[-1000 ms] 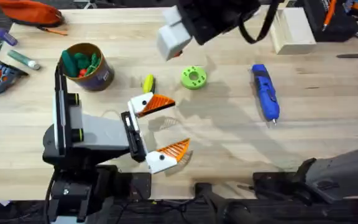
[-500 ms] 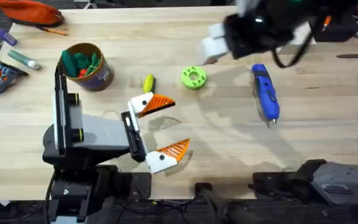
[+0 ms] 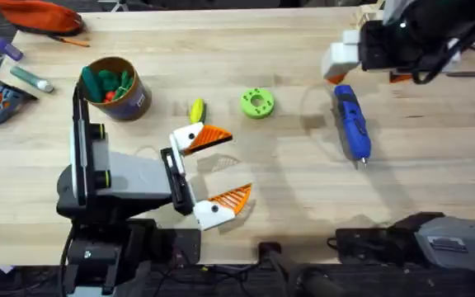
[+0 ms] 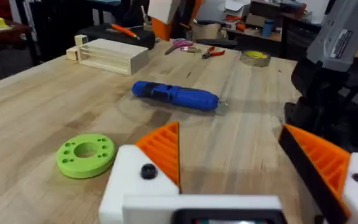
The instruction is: Pick up the gripper from the table and insert it into the empty holder that is missing its gripper. Then pick up a screw, insert it into the mounting hole, and use the screwdriver to tighten it. Finally, clean up the table by picking up the vegetable and placing it into the bucket.
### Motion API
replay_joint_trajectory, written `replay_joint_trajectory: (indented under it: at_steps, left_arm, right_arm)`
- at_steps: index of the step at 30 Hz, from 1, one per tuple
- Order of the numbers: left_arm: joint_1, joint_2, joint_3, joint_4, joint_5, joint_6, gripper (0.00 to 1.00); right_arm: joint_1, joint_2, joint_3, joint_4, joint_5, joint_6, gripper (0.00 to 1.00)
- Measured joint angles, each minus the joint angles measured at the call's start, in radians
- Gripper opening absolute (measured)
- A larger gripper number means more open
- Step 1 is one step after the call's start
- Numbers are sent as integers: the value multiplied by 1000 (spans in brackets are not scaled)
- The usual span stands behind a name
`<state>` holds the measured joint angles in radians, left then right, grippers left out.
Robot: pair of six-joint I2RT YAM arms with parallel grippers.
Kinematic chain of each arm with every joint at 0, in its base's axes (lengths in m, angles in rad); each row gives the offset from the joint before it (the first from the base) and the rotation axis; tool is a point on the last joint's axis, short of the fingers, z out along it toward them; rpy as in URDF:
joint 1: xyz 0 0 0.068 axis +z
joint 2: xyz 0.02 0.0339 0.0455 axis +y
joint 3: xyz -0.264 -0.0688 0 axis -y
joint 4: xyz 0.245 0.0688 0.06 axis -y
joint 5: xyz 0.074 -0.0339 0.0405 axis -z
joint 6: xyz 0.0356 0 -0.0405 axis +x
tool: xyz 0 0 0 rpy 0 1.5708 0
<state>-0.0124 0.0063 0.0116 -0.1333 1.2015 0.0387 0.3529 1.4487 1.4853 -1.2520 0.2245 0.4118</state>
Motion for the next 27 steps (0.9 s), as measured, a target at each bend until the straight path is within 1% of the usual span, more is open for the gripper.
replay_joint_trajectory:
  at_steps: [4, 9, 27]
  left_arm:
    - [0, 0, 0, 0, 0, 0, 989]
    - [0, 0, 0, 0, 0, 0, 989]
    - [0, 0, 0, 0, 0, 0, 990]
  right_arm:
    - [-51, 0, 0, -42, 0, 0, 959]
    - [-93, 0, 0, -45, 0, 0, 960]
    - [-96, 0, 0, -52, 0, 0, 959]
